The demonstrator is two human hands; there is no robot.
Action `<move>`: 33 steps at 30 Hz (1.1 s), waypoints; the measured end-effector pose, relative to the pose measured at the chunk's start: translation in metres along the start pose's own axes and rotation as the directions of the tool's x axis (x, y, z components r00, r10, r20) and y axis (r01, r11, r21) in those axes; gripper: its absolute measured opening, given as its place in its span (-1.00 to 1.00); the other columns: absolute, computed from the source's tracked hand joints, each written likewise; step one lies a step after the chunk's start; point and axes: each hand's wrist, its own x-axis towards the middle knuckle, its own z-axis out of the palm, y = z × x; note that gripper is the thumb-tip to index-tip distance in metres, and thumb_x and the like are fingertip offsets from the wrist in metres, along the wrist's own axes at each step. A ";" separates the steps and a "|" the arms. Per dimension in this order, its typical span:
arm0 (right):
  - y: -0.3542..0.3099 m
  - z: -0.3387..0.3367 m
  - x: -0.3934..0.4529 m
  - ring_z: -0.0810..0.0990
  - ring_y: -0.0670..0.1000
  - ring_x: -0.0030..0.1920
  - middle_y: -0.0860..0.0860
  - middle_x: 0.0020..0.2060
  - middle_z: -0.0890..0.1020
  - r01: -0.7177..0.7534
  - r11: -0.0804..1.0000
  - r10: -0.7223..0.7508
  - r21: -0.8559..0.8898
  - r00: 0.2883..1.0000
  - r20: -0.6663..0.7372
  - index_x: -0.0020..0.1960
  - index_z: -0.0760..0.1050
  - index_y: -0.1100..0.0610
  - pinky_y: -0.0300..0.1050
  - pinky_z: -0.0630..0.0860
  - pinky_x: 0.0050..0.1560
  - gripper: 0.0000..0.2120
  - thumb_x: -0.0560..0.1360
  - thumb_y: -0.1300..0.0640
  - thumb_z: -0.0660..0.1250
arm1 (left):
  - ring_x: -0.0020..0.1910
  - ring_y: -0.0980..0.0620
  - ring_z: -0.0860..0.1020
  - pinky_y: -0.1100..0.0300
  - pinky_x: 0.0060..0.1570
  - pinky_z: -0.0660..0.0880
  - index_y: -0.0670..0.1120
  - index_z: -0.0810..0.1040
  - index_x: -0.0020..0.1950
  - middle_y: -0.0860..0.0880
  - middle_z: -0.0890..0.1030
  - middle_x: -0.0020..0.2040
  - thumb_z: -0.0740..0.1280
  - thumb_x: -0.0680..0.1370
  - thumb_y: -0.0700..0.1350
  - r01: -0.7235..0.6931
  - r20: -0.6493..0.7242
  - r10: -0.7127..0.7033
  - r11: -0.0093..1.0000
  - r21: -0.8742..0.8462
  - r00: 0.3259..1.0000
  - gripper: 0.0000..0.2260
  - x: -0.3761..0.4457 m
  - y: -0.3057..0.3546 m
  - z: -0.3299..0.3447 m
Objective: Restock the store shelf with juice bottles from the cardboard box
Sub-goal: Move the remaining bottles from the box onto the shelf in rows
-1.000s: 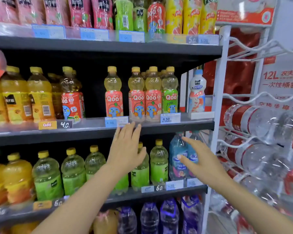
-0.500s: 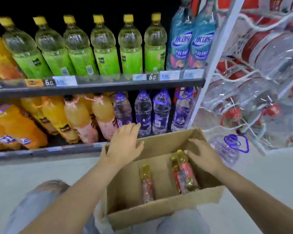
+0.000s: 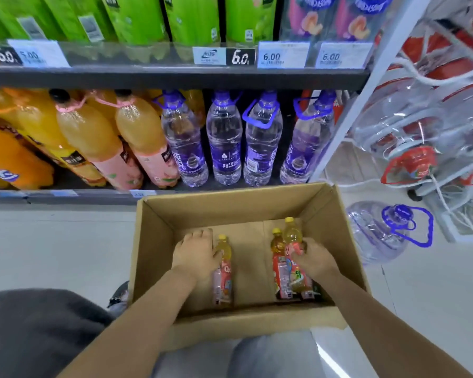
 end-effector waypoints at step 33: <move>0.027 0.061 0.058 0.61 0.10 0.01 0.03 0.02 0.61 -0.210 0.978 0.209 0.003 0.977 0.039 0.17 0.38 0.05 -0.13 0.48 -0.11 -0.48 0.35 -0.21 0.42 | 0.14 -0.12 0.55 0.06 0.01 0.49 -0.13 0.31 0.25 -0.12 0.53 0.19 0.47 0.42 0.01 0.474 0.345 -0.348 0.780 -0.409 0.872 -0.47 0.059 -0.005 0.138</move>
